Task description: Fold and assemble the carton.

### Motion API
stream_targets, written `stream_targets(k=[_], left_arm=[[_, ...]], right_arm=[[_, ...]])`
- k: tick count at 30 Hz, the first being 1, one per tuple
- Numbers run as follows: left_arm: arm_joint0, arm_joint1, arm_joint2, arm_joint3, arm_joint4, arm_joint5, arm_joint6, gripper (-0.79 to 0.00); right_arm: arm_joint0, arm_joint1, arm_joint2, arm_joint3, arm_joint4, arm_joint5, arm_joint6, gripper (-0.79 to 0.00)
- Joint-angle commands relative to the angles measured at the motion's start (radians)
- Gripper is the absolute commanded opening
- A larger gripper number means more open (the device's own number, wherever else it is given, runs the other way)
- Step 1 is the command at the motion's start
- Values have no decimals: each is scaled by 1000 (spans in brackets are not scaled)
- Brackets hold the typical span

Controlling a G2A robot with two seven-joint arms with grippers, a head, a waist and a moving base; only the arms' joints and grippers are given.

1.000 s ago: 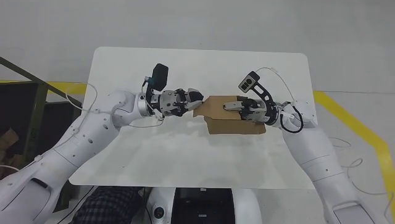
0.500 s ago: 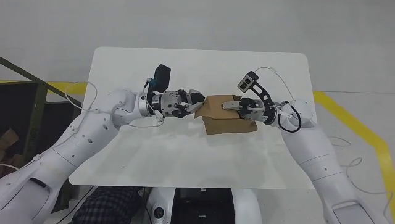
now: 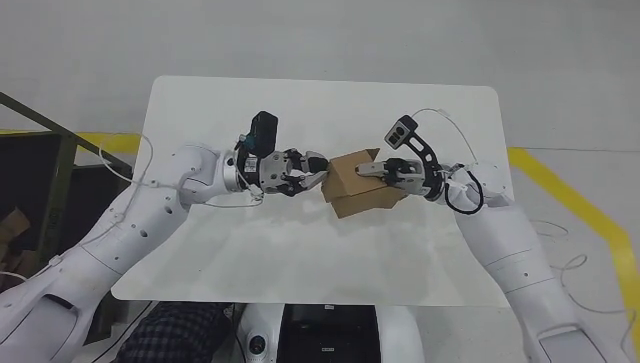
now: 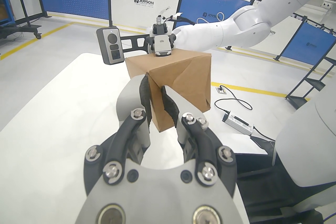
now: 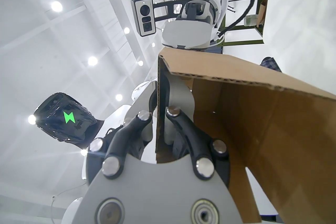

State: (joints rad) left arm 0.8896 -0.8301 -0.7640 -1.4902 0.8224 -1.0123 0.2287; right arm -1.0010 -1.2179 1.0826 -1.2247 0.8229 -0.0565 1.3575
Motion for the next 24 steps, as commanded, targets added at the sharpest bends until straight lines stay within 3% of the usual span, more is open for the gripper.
stream_targets(k=[1,24], left_arm=[[7,2,-14,1,2,0,5,-582],[92,27,-184,-78,56,0,32,-523]], right_arm=[[-1,0,1,-1,0,0,-3,-785],[6,-2,-9,10,-34,-3,-28,-785]])
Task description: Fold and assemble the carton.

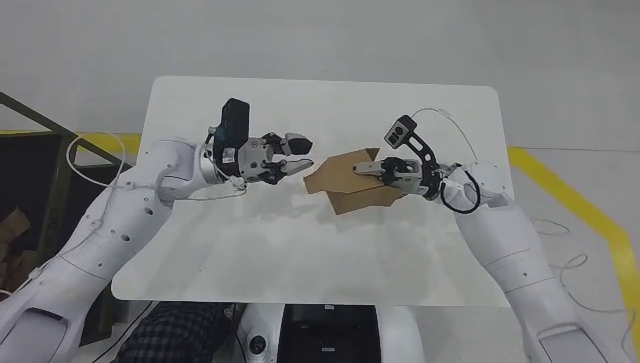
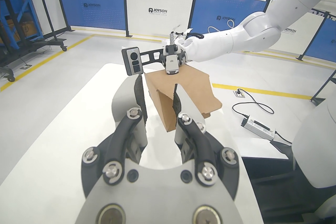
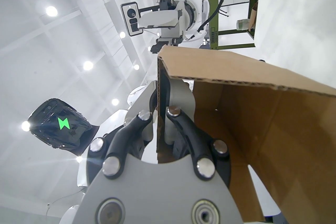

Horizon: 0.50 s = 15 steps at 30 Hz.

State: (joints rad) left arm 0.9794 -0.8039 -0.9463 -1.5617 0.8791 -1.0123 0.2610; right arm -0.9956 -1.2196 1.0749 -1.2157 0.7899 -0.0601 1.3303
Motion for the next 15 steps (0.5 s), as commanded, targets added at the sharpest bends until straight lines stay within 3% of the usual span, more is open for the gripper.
stream_targets(k=[1,15], left_arm=[[4,1,0,-16,-1,0,-3,-529],[-23,0,67,-19,-4,0,-131,-560]], right_arm=[[1,-1,-2,3,-3,0,-1,-785],[3,1,4,-1,-7,-2,1,-785]])
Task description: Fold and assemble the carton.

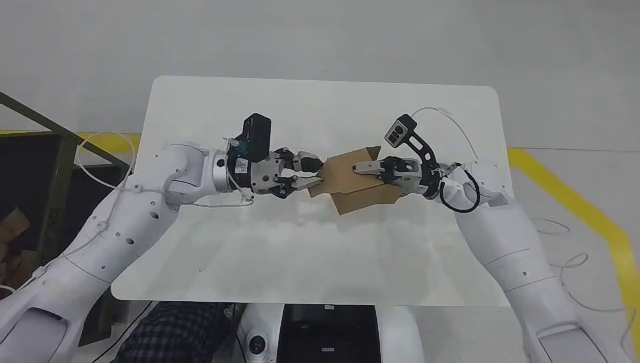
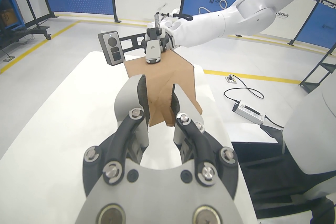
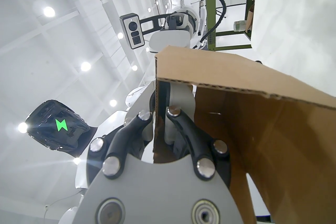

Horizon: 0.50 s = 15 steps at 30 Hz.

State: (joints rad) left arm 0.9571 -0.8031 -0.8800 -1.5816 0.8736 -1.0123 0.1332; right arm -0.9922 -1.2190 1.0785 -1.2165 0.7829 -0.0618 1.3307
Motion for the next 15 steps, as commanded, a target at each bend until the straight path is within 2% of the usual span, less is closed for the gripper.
stream_targets(k=[1,4,6,8,10,11,12,13,15], left_arm=[[-2,-2,3,1,4,0,-7,-557],[-2,-5,4,1,12,0,-14,-529],[0,-6,1,-2,23,0,-14,-449],[4,-6,-3,-2,31,0,-10,-437],[8,-7,-10,-3,51,1,-15,-385],[10,-8,-14,-7,63,8,-15,-222],[13,-9,-17,-10,79,22,-17,-111],[17,-10,-18,-13,91,33,-17,-43],[24,-13,-20,-16,101,39,-11,-43]], right_arm=[[-1,0,0,-2,0,1,0,-785],[-1,1,2,-4,-3,1,-2,-785],[-2,1,2,-5,-3,2,-2,-785],[-3,1,2,-6,-3,4,-4,-785],[-2,1,2,-8,-5,7,-3,-785],[-2,1,2,-9,-5,7,-4,-785],[-2,1,2,-10,-5,8,-5,-785],[-2,1,1,-11,-5,9,-6,-785],[-2,1,1,-13,-4,8,-7,-785]])
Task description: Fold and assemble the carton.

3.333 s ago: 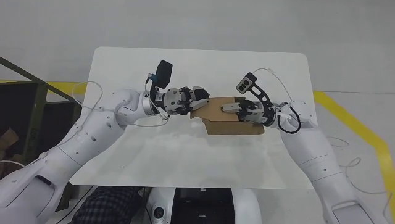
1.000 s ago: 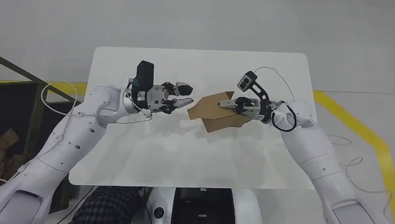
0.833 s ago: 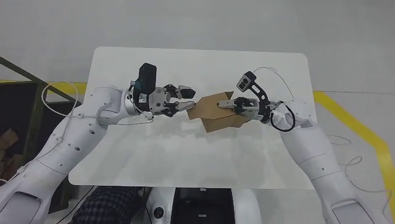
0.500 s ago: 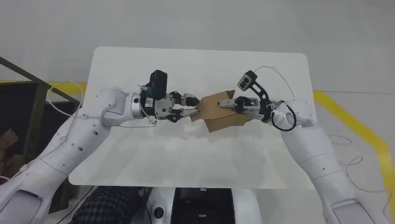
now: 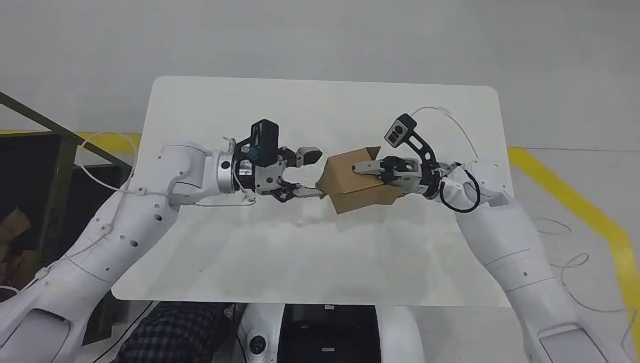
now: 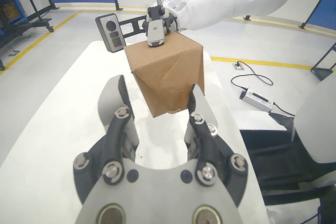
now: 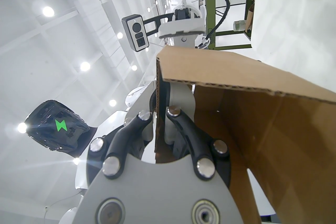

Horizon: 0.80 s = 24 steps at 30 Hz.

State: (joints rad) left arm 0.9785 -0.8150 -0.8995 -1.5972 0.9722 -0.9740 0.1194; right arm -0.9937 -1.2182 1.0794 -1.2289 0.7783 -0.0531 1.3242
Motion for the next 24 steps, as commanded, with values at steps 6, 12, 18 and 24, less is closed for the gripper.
stream_targets(k=[6,12,18,24], left_arm=[[10,-9,-8,5,-1,-8,20,-126],[7,-18,-17,19,-31,-36,31,-188],[14,-16,-4,-10,-35,-38,61,-200],[21,5,-5,-29,-11,-38,163,-259]], right_arm=[[-1,0,-1,-6,-3,2,-2,-785],[-4,0,1,-11,1,2,0,-785],[-5,1,4,-3,1,0,-3,-785],[-7,3,14,5,1,-5,-4,-785]])
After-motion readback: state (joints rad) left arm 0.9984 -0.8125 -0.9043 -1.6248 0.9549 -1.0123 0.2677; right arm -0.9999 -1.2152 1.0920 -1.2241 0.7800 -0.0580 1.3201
